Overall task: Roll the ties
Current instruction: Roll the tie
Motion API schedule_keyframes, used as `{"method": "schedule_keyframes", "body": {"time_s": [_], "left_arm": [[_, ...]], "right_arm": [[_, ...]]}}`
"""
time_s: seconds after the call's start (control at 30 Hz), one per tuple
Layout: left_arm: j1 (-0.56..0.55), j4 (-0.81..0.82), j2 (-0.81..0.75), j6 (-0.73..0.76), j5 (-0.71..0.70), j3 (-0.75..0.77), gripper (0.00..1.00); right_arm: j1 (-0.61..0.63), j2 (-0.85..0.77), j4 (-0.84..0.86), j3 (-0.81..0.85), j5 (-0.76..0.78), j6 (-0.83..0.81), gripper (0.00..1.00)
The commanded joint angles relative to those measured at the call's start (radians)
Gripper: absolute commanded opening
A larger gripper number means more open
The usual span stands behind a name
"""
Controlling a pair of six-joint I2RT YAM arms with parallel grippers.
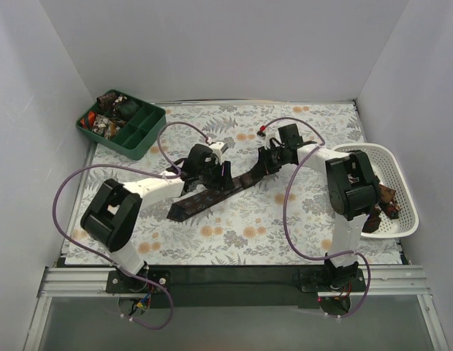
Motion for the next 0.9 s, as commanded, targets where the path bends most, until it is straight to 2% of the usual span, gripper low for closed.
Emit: {"method": "schedule_keyframes", "body": {"time_s": [0.0,0.2,0.43,0.6,0.87], "left_arm": [[0.027,-0.091,-0.126,0.066,-0.061,-0.04,0.46],[0.056,-0.175,-0.284,0.119,-0.11,-0.158,0.46],[0.076,-0.252,-0.448,0.12,-0.139,-0.279,0.45],[0.078,-0.263,-0.516,0.098,-0.144,-0.338,0.44],[0.082,-0.258,-0.553,0.093,-0.133,-0.378,0.43]], "right_arm": [[0.006,-0.069,-0.246,0.111,0.298,-0.174,0.01],[0.094,-0.078,-0.36,0.197,0.736,-0.25,0.01],[0.216,0.012,-0.447,0.302,1.127,-0.248,0.01],[0.294,0.124,-0.55,0.427,1.281,-0.16,0.01],[0.377,0.253,-0.683,0.552,1.367,0.008,0.01]]}}
